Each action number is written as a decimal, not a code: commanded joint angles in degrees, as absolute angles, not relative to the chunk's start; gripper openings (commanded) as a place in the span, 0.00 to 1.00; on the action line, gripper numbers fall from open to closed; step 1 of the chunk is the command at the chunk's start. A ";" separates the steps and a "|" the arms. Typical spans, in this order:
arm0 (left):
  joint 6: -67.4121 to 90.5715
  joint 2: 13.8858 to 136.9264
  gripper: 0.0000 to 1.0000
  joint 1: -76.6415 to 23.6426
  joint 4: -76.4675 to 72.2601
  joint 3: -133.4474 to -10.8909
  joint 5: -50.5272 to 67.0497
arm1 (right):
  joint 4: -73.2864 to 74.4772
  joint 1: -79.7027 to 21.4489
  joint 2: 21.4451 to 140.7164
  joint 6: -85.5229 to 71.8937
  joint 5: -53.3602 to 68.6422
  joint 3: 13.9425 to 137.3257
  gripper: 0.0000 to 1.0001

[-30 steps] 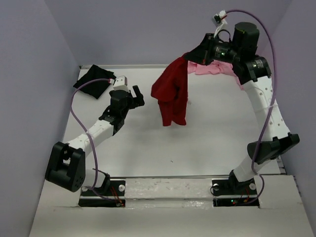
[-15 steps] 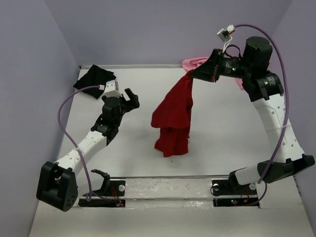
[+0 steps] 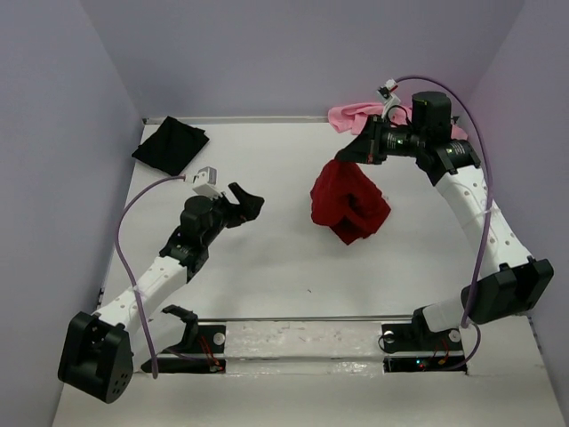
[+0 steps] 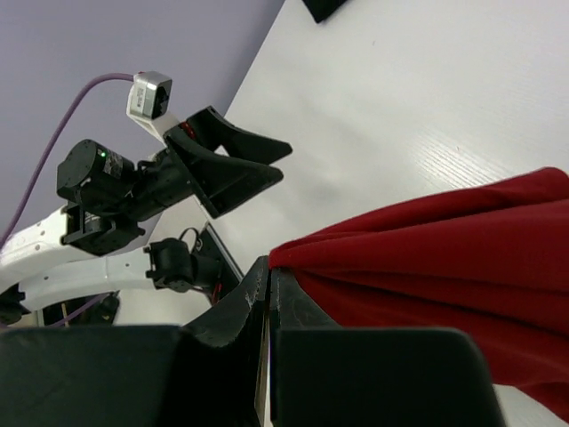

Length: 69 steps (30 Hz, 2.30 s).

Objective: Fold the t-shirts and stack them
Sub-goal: Grab the tshirt from the pile, then move the tshirt to the center of the board

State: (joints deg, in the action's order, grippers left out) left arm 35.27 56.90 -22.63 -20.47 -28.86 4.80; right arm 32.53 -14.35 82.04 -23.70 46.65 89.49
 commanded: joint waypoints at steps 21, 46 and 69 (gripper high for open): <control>32.26 54.23 0.99 -18.63 -19.07 -33.31 -2.37 | 16.42 -3.62 74.44 -40.27 66.64 102.04 0.32; 33.13 63.55 0.99 -25.92 -11.90 -34.63 8.45 | 31.11 -18.63 80.33 -17.40 3.96 65.75 1.00; 47.02 59.06 0.98 -42.54 2.47 -25.84 9.32 | 26.46 -18.63 81.39 -17.23 4.22 63.99 1.00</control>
